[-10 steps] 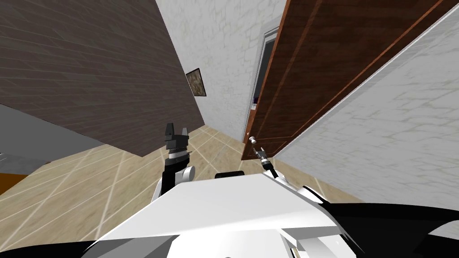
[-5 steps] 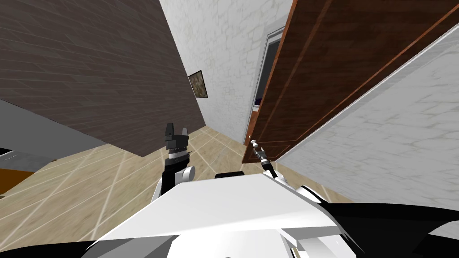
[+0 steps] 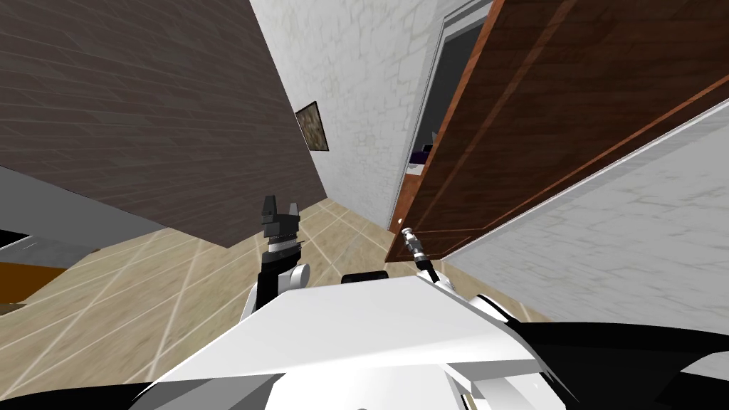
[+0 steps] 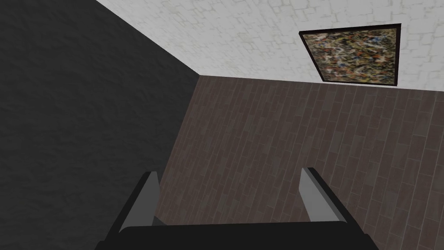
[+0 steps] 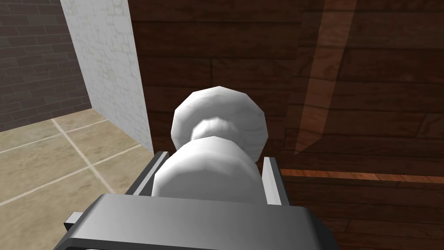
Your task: Pull the door open
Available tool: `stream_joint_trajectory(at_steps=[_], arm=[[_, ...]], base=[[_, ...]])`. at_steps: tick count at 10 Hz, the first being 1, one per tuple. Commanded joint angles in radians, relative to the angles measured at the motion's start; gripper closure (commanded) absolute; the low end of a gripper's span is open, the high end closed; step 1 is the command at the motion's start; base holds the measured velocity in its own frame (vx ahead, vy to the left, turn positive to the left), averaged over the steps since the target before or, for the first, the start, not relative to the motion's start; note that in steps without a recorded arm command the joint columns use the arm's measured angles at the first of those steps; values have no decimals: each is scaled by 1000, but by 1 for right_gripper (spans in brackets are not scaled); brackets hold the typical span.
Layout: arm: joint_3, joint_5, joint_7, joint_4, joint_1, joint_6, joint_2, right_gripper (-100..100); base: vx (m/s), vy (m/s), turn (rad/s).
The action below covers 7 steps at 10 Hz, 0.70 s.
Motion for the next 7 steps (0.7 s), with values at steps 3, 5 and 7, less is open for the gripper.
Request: stream_joint_trajectory(at_steps=[3, 5, 7], arm=[[0, 0, 0, 0, 2, -1, 0, 100], [22, 13, -24, 2, 16, -18, -18, 100], [39, 23, -44, 1, 26, -37, -34, 100]], base=[[-21, 2, -4], [-72, -19, 65], [-179, -81, 110]])
